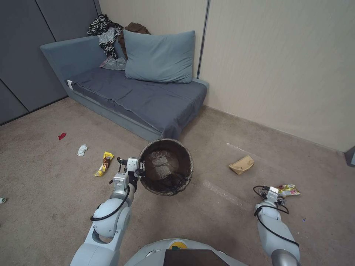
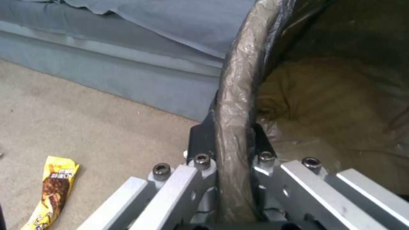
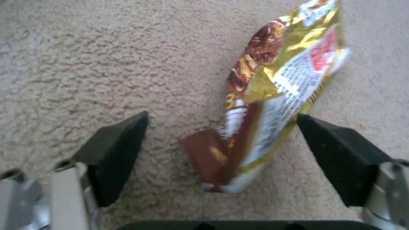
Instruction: Pick up the trash bin, then pick up the garbage from the floor and place it into the trash bin.
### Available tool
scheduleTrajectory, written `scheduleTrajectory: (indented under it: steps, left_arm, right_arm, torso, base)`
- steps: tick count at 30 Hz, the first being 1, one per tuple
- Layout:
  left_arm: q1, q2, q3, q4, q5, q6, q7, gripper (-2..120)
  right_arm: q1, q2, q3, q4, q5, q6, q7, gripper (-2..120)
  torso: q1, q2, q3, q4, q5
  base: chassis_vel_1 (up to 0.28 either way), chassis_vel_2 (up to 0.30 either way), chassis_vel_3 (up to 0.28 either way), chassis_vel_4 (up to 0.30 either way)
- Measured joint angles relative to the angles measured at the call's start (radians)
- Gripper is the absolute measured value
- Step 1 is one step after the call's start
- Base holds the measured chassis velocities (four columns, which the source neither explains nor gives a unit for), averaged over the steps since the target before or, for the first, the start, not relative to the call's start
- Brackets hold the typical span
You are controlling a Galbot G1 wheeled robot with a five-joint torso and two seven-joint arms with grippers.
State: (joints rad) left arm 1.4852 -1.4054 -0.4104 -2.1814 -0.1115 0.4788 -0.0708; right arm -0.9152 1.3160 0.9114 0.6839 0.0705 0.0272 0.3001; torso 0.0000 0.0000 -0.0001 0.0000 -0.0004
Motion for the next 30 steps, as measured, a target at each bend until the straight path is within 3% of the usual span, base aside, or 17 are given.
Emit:
scheduleTrajectory:
  steps: [9,13,20,22,25,30]
  left_arm:
    - [0.001,0.002,-0.002,0.0,0.0,0.0,0.0,3]
    - [0.0,0.003,-0.002,0.0,0.0,0.0,-0.001,3]
    - [-0.001,0.004,-0.004,-0.001,-0.001,0.0,-0.001,3]
    - [-0.001,0.005,-0.004,-0.003,-0.003,0.0,-0.001,3]
    - [-0.003,0.005,-0.004,-0.004,-0.004,0.0,-0.001,3]
    - [-0.003,0.005,-0.004,-0.005,-0.005,0.0,-0.002,3]
  right_arm:
    - [0.019,-0.011,0.014,-0.045,0.0,0.002,-0.002,60]
    - [0.017,-0.016,0.026,-0.061,0.001,0.009,-0.003,41]
    - [0.01,-0.022,0.037,-0.064,0.008,0.013,-0.002,20]
    - [0.008,-0.025,0.039,-0.064,0.009,0.015,-0.001,8]
    - [0.004,-0.025,0.043,-0.064,0.009,0.018,0.0,0]
    - [-0.001,-0.025,0.051,-0.065,0.009,0.027,-0.001,0]
  torso:
    - [0.0,0.0,0.0,0.0007,0.0007]
    - [0.0,0.0,0.0,0.0009,0.0006]
    - [0.0,0.0,0.0,-0.0001,0.0005]
    - [0.0,0.0,0.0,-0.0007,0.0004]
    - [0.0,0.0,0.0,-0.0006,0.0005]
    - [0.0,0.0,0.0,-0.0002,0.0004]
  base:
    - [0.0,0.0,0.0,0.0]
    - [0.0,0.0,0.0,0.0]
    - [0.0,0.0,0.0,0.0]
    - [0.0,0.0,0.0,0.0]
    - [0.0,0.0,0.0,0.0]
    - [0.0,0.0,0.0,0.0]
